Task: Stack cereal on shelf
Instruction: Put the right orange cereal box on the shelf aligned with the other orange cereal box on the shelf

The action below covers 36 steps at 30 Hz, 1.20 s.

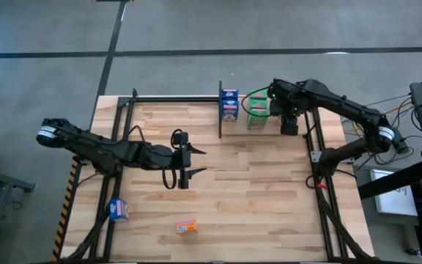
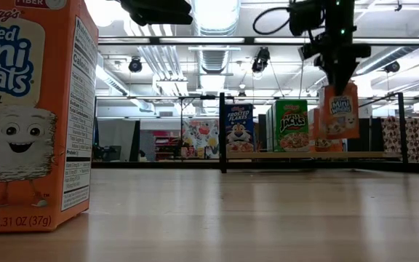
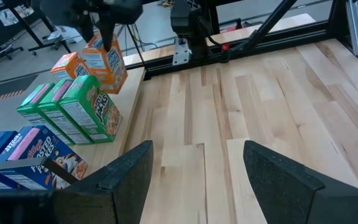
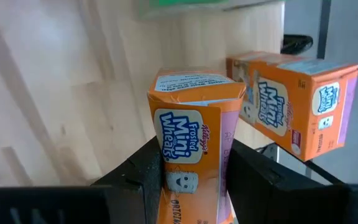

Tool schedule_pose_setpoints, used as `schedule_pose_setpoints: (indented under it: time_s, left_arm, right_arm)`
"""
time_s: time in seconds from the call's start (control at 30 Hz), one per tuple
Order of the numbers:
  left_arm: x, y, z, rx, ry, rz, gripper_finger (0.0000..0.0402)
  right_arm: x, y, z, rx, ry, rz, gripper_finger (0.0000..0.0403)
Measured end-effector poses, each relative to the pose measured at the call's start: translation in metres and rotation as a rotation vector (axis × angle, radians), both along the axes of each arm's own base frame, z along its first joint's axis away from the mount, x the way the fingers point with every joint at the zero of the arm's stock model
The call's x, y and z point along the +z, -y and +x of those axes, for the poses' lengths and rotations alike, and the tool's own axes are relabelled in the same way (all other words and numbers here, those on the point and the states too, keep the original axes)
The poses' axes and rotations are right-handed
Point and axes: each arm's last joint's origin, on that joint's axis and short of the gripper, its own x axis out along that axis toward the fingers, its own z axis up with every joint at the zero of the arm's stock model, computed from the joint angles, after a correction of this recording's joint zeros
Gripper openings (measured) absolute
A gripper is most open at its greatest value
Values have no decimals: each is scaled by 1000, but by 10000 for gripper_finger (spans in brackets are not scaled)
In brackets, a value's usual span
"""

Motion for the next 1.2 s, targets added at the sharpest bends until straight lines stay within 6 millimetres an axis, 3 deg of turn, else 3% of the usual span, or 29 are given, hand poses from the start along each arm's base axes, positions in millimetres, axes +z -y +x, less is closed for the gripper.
schedule_pose_setpoints:
  time_s: [0.47,1.03,1.2]
  left_arm:
    - [0,0,0,0,0,0,233]
    - [0,0,0,0,0,0,233]
    - [0,0,0,0,0,0,233]
  right_arm:
    - [-24,13,-1,13,12,-23,137]
    - [-30,17,-1,-83,43,-44,137]
    - [-34,17,-2,-96,40,-40,157]
